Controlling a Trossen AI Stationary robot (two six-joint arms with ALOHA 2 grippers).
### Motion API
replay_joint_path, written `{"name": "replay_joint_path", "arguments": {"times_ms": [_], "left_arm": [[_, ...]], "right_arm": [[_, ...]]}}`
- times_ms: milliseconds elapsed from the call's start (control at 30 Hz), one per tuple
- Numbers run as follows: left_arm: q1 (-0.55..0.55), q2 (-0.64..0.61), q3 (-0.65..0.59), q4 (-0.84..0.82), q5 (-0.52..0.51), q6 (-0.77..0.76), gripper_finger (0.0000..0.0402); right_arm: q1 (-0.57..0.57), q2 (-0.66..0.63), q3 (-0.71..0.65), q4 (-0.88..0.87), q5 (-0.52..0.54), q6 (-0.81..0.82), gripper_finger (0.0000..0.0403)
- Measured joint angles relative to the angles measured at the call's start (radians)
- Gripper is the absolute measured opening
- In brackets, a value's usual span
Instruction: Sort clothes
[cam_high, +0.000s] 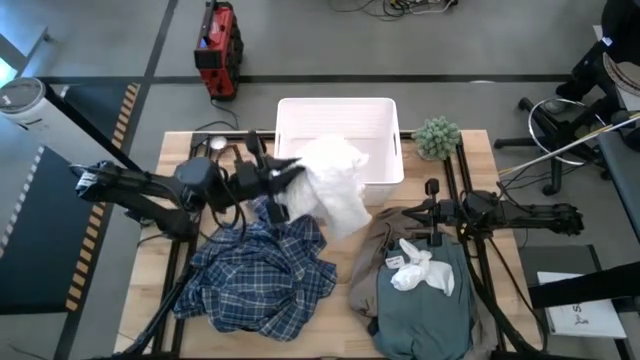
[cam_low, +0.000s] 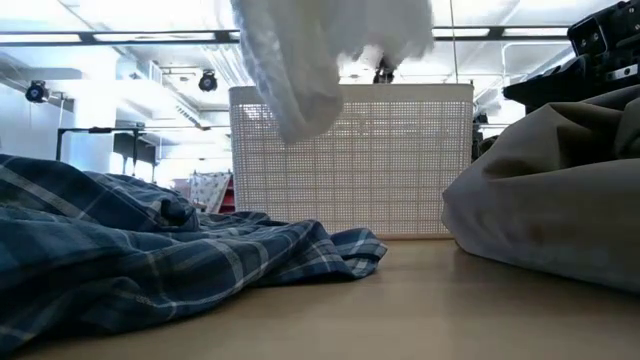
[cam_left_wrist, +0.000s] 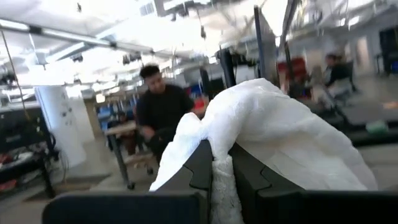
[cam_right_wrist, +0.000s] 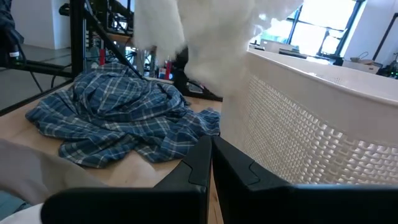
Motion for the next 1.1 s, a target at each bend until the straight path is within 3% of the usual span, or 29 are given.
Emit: {"name": "replay_joint_path", "arguments": {"times_ms": [267, 500, 667, 867, 1100], "left_arm": [[0.175, 0.000, 0.008, 0.080, 0.150, -0.012, 0.0009], [0.302, 0.056, 0.129, 0.061, 0.284, -0.012, 0.0009], [0.371, 0.157, 0.287, -0.040, 0.369, -0.015, 0.0008], [0.436, 0.295, 0.446, -0.228, 0.381, -0.006, 0.0008], [0.518, 0.378, 0.474, -0.431, 0.381, -0.004, 0.0008]], "right_arm": [[0.000, 0.000, 0.000, 0.000, 0.000, 0.000, 0.0000], [0.000, 0.000, 0.000, 0.000, 0.000, 0.000, 0.0000], [0.000, 0.000, 0.000, 0.000, 0.000, 0.000, 0.0000], [0.000, 0.000, 0.000, 0.000, 0.000, 0.000, 0.0000], [0.000, 0.000, 0.000, 0.001, 0.000, 0.000, 0.0000]]}}
